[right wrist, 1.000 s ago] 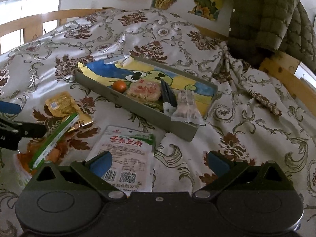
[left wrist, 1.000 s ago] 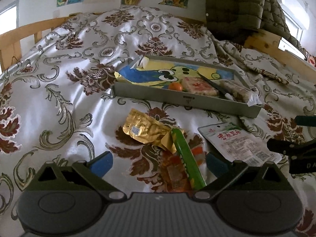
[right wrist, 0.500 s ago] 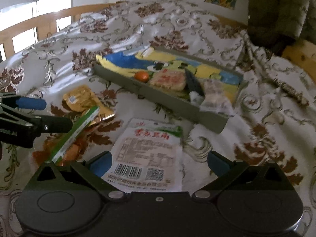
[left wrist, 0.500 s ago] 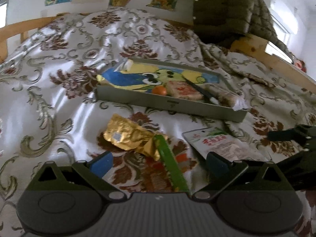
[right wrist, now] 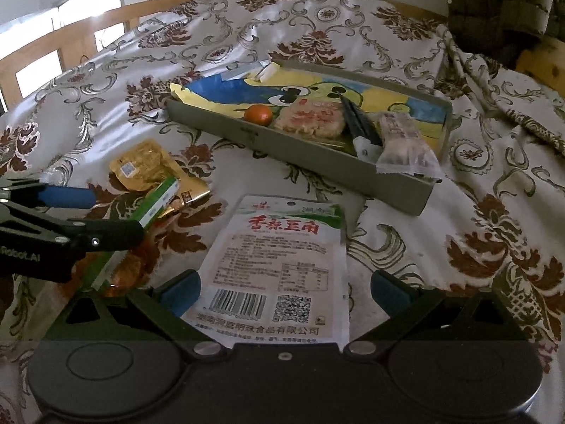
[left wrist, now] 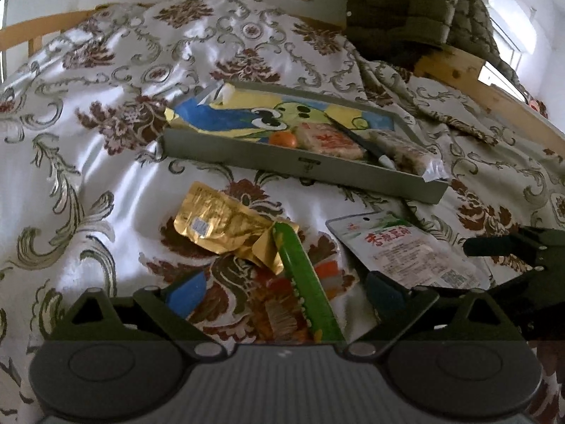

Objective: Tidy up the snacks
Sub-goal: 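Lower the left gripper onto the green stick snack while the right gripper approaches the clear packet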

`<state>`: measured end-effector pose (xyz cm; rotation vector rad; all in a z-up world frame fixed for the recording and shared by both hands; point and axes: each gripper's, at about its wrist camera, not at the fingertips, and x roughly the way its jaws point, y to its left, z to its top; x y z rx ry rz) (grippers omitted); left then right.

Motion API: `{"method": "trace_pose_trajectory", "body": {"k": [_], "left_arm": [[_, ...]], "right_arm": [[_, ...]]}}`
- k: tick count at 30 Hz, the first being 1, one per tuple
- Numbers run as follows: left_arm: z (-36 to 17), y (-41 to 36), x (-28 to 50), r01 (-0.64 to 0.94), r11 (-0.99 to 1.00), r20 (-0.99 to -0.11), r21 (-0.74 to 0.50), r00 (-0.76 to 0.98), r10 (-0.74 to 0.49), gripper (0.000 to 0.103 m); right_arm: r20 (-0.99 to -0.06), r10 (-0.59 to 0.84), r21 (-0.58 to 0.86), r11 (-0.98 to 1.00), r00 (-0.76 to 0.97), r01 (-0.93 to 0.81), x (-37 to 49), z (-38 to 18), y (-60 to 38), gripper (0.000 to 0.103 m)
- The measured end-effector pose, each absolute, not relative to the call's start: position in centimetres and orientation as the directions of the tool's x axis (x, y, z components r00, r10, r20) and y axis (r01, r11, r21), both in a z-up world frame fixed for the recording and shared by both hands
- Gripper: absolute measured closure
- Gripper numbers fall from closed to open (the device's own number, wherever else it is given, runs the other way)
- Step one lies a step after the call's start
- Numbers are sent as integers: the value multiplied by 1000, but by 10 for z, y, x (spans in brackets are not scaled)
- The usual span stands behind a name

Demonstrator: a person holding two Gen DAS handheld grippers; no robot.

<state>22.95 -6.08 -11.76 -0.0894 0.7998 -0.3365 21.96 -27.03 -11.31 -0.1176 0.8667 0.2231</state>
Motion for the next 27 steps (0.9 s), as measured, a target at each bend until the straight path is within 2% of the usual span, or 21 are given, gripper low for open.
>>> {"method": "trace_pose_trajectory", "body": {"k": [10,17,20,27], "left_arm": [[-123,-55,237,218,946,-711,-239,624,-324,10],[-123,-55,238,238,936,-704,-260,616,-353,32],[-123,-59,237,270,925,-706,-268,598,-379,46],[-128,-66,242,302,902,-710,-309,558,-430,64]], "right_arm": [[-768,170,24,971,617,-237,225,-117,-267,1],[-769,178,34,971,614,-238,225,-120,-265,1],[-770,185,39,969,611,-244,226,-121,-264,1],[-768,177,12,965,615,-262,225,-122,-260,1]]}}
